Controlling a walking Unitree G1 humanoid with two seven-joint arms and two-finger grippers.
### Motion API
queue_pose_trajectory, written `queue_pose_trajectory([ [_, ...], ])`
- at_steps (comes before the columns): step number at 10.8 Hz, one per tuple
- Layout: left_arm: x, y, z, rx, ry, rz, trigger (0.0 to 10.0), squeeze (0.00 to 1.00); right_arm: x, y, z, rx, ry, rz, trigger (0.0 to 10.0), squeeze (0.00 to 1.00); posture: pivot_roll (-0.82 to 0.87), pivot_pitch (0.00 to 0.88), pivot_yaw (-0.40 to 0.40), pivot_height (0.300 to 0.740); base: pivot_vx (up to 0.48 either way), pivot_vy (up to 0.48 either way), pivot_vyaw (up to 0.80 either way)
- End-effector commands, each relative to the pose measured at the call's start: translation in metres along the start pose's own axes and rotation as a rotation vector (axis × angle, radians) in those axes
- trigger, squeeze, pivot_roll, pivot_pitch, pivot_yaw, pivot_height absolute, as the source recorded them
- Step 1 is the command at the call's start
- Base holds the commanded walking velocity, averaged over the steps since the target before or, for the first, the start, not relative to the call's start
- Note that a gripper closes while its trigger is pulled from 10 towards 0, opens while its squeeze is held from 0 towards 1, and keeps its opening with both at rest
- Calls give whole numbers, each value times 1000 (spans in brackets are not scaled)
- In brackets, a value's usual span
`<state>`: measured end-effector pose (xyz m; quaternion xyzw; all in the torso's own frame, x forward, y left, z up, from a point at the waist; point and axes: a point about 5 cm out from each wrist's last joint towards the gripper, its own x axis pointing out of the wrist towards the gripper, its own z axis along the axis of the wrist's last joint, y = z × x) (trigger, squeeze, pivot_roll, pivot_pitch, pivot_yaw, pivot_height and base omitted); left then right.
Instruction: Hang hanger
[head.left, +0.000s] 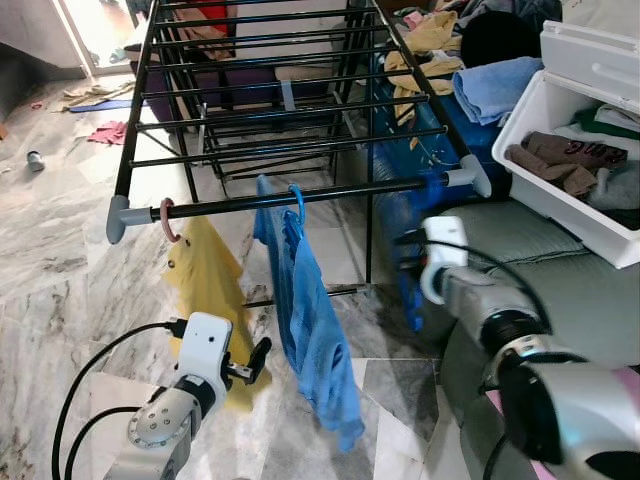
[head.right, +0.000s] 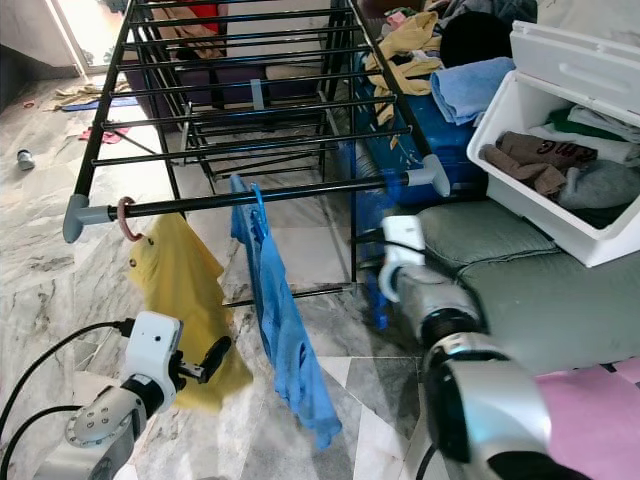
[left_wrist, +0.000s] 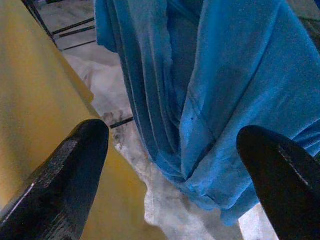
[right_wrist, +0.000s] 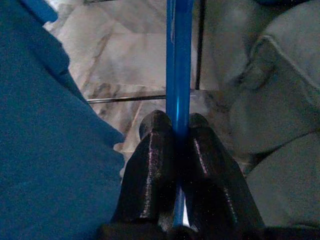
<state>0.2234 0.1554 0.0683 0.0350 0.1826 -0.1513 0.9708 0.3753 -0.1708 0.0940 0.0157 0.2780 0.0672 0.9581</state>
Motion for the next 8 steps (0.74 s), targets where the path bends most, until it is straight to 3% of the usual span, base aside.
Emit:
queue_pose_trajectory([
  [1, 0, 2, 2, 8, 2, 3, 10000, 0, -1, -3, 3, 20, -1, -17, 10000, 0, 185, 83, 20, 740, 0, 0, 0],
  [8, 5, 1, 3, 11, 4, -2, 10000, 0, 2, 7, -8, -70, 26, 44, 10000, 0, 181, 72, 14, 740, 0, 0, 0],
])
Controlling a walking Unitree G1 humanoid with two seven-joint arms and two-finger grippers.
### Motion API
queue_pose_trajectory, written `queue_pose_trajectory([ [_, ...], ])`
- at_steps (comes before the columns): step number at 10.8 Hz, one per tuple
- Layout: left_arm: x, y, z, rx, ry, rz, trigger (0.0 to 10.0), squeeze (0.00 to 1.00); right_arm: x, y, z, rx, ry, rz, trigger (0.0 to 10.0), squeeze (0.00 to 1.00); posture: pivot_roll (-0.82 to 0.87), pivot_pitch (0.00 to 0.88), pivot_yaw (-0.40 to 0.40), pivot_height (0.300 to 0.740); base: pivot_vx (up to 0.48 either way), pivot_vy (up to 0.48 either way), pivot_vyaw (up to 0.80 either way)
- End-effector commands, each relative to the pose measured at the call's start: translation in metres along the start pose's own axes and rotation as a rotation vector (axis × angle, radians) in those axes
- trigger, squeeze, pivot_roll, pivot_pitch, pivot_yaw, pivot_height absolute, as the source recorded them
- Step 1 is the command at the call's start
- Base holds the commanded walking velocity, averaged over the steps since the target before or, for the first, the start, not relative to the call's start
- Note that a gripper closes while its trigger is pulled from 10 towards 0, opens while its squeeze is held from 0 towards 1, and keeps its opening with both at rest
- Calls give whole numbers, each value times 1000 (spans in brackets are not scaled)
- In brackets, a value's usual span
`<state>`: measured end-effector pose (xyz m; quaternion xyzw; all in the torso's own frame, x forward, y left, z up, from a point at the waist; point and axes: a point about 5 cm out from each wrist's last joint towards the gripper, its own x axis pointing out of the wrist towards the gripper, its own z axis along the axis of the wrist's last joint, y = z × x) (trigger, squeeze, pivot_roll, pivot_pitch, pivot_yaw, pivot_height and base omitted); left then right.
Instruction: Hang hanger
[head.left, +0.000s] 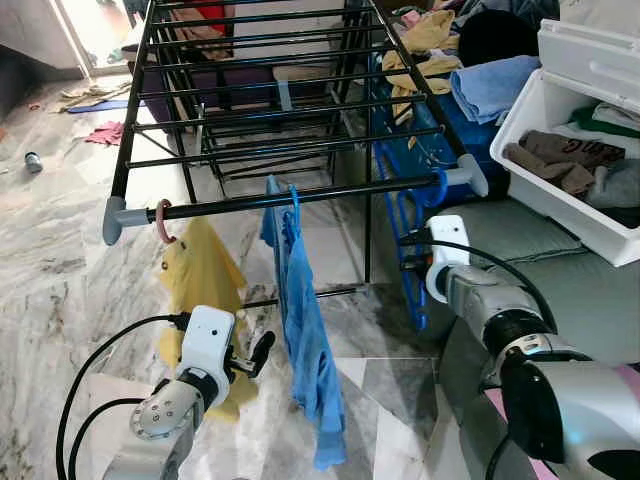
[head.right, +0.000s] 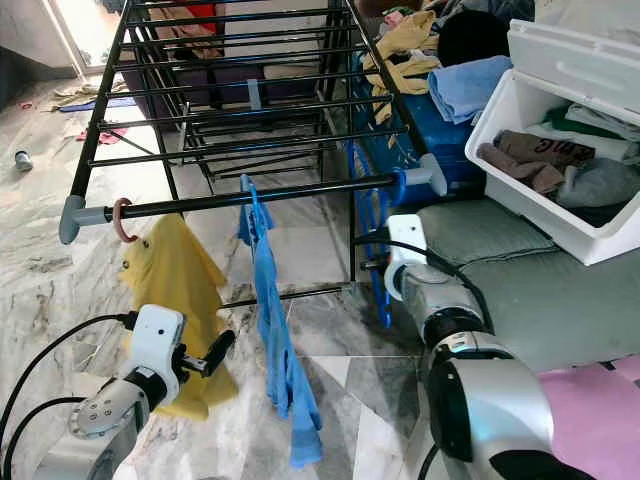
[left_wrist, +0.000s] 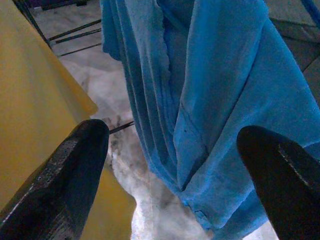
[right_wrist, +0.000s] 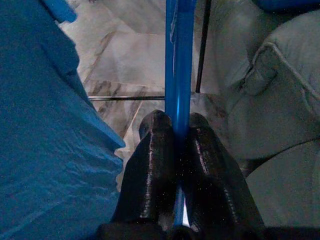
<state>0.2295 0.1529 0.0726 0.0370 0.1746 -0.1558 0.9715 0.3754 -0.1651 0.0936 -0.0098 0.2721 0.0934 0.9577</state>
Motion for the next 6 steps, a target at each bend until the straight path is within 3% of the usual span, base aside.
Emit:
queue_pose_trajectory([
  [1, 0, 1, -3, 1, 18, 6, 10000, 0, 1, 3, -6, -17, 26, 14, 10000, 0, 181, 72, 14, 740, 0, 0, 0],
  [5, 2, -1, -4, -2, 24, 2, 10000, 0, 1, 3, -10, -47, 43, 15, 10000, 0, 174, 68, 13, 740, 0, 0, 0],
  [6, 3, -2, -5, -1, 26, -1, 10000, 0, 1, 2, -13, -38, 50, 19, 10000, 957, 174, 67, 12, 740, 0, 0, 0],
])
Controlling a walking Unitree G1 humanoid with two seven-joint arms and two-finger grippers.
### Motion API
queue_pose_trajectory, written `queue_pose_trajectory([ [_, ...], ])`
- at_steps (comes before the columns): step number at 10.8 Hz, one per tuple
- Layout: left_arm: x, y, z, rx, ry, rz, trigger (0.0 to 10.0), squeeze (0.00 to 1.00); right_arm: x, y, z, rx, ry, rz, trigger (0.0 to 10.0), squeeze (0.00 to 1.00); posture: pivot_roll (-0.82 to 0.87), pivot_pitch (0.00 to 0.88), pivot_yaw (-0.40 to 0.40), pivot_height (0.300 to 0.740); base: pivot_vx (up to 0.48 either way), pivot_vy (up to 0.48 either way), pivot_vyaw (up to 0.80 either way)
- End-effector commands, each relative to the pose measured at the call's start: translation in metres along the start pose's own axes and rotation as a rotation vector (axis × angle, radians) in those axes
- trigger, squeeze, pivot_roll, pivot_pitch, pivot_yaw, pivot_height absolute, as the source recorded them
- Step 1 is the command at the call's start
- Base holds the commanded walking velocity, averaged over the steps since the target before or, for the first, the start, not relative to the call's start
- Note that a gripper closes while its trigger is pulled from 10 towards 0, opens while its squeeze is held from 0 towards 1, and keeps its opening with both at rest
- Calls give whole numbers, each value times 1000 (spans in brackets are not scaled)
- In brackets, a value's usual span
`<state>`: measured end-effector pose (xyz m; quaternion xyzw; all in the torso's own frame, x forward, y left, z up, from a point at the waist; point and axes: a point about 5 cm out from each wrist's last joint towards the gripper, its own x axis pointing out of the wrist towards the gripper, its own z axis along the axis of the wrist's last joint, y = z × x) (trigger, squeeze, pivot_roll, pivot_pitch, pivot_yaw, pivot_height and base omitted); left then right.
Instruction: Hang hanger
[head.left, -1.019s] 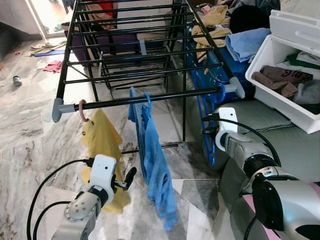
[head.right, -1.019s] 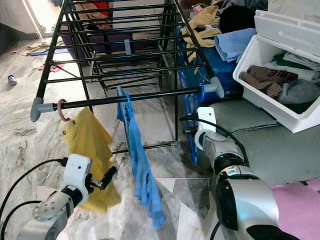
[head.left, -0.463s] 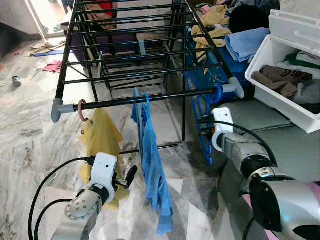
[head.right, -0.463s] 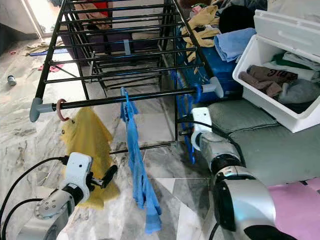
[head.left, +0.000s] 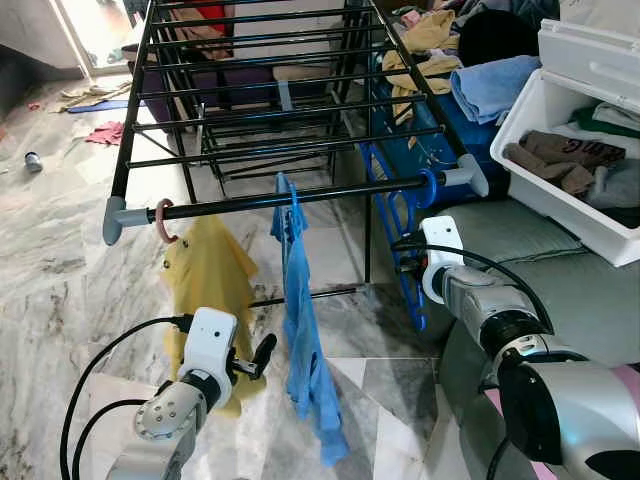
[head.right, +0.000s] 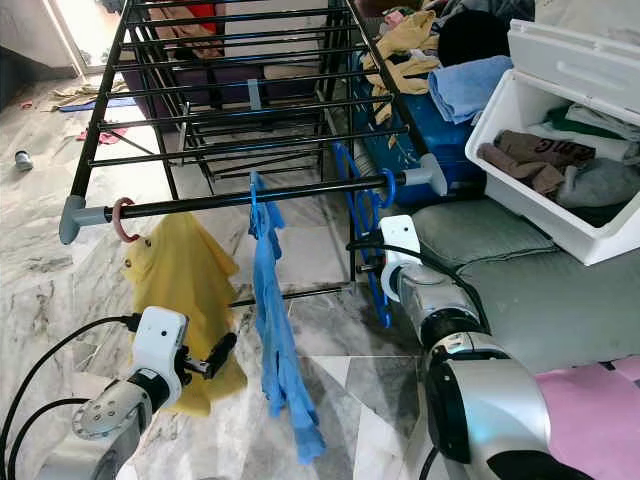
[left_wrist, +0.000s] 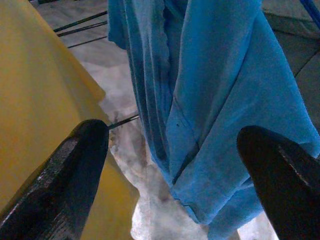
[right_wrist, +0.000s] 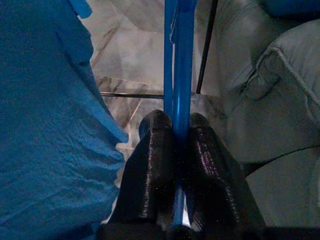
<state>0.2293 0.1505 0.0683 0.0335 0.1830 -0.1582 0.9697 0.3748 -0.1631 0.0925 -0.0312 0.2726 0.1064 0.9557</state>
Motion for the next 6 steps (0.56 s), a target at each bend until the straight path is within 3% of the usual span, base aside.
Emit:
queue_pose_trajectory([
  [1, 2, 1, -1, 8, 13, 5, 10000, 0, 0, 0, -14, 15, 48, 4, 10000, 1000, 175, 66, 12, 740, 0, 0, 0],
  [3, 3, -1, -2, 4, 17, 2, 10000, 0, 0, -1, -16, 14, 51, 6, 10000, 1000, 168, 65, 8, 740, 0, 0, 0],
  [6, 7, -6, -2, -6, 14, -4, 10000, 0, -1, -5, -10, -63, -3, -11, 10000, 1000, 146, 63, 1, 740, 0, 0, 0],
])
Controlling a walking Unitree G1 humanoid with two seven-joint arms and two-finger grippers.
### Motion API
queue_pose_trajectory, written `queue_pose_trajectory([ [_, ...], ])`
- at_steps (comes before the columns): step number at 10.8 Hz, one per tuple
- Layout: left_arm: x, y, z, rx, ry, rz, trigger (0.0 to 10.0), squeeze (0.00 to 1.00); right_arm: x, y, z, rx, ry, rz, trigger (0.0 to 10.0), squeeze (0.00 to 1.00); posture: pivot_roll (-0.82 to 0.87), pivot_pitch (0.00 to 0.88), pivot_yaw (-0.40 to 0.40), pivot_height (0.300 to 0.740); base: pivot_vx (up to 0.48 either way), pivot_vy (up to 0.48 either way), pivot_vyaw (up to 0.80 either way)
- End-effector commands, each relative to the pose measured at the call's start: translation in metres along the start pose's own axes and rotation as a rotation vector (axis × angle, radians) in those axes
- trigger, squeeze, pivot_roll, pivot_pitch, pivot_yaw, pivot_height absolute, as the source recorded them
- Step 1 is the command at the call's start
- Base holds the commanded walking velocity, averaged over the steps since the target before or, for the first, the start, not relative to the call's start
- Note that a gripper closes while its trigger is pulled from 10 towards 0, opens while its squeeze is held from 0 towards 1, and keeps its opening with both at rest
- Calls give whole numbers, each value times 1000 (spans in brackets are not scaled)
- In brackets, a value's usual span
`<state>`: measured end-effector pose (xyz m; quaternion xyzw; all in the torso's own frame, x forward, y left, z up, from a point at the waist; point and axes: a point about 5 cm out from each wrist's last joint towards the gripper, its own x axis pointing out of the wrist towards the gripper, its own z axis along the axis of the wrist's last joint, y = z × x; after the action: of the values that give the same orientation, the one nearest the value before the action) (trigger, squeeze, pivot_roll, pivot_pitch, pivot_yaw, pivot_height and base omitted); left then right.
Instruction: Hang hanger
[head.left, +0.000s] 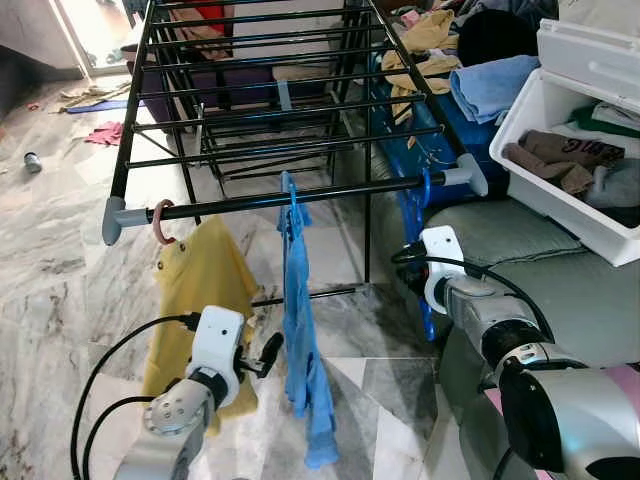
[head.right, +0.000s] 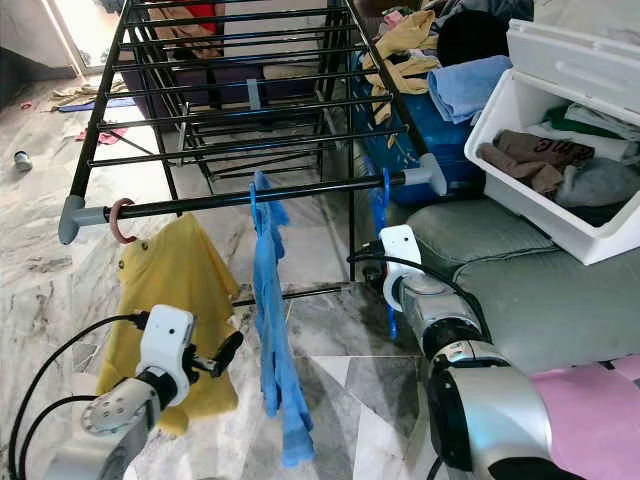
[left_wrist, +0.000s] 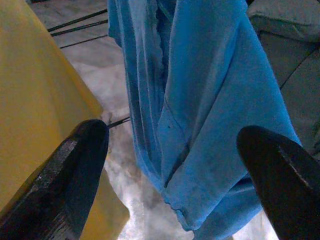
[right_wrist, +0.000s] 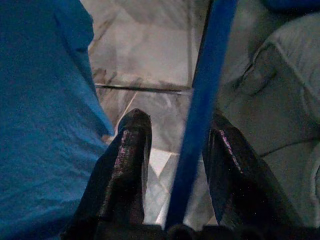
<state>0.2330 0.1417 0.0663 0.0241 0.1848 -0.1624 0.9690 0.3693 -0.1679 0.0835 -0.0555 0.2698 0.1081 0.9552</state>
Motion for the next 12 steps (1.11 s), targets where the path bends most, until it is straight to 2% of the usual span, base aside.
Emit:
queue_pose_trajectory([
  [1, 2, -1, -2, 7, 10, 5, 10000, 0, -1, -4, 5, -21, -38, -8, 10000, 1000, 135, 63, -1, 740, 0, 0, 0],
  [4, 6, -3, 0, 7, 4, 17, 10000, 0, -6, -10, 5, -57, -97, -4, 10000, 1000, 102, 60, -4, 740, 0, 0, 0],
  [8, 9, -5, 5, 5, -11, 21, 10000, 0, -23, -25, -5, -114, -166, -58, 10000, 1000, 55, 63, -1, 740, 0, 0, 0],
  [9, 9, -7, 6, 5, -14, 15, 10000, 0, -32, -24, -5, -151, -209, -64, 10000, 1000, 46, 62, 1, 740, 0, 0, 0],
  [11, 10, -2, 4, 5, -7, 25, 10000, 0, -45, -15, -15, -183, -221, -47, 10000, 1000, 31, 58, -2, 740, 0, 0, 0],
  [12, 10, -1, 4, 4, -11, 32, 10000, 0, -54, -16, -19, -183, -224, -56, 10000, 1000, 26, 57, -7, 740, 0, 0, 0],
])
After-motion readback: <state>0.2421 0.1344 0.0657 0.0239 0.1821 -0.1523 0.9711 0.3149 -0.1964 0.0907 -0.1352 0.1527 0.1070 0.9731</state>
